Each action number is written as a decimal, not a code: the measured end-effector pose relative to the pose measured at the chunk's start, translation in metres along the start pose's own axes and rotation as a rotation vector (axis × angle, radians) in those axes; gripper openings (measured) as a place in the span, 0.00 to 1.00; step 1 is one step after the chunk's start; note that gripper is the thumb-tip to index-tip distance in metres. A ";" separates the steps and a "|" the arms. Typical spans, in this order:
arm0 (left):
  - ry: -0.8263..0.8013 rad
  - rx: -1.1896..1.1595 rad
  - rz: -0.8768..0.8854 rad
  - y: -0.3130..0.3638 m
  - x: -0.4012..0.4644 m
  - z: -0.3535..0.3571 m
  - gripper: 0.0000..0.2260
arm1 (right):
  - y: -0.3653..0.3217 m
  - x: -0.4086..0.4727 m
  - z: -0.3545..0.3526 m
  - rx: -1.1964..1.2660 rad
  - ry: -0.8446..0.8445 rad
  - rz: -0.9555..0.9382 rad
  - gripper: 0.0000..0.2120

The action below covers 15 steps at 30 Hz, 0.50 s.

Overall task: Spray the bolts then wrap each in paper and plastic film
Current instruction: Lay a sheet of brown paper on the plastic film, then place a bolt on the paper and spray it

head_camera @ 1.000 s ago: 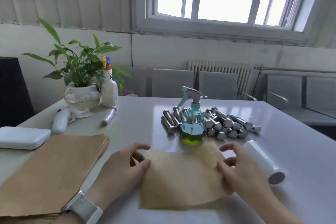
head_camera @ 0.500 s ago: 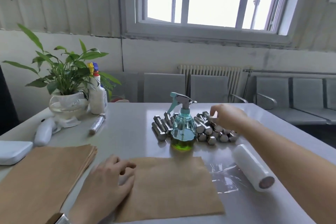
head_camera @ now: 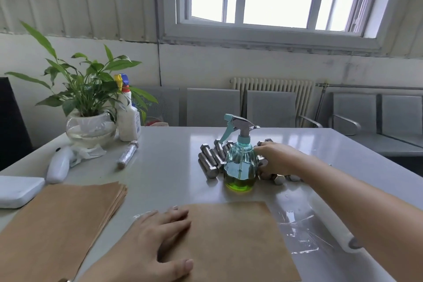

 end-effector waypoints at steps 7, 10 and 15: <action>0.012 -0.031 -0.005 0.000 -0.002 0.003 0.40 | 0.006 -0.026 -0.035 0.204 0.439 0.114 0.07; 0.058 -0.072 0.012 0.001 -0.003 0.000 0.33 | 0.019 -0.052 -0.068 0.340 0.669 0.147 0.07; 0.157 -0.080 0.010 0.000 -0.007 -0.006 0.30 | 0.047 -0.110 -0.096 0.833 0.882 0.293 0.15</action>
Point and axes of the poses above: each hand's wrist, its own x-axis towards the middle knuckle, its own z-axis out of the palm, y = z × x, the point moved 8 cm from there along x, towards the middle knuckle, and after that the axes turned 14 degrees about -x, right-handed, at the moved point
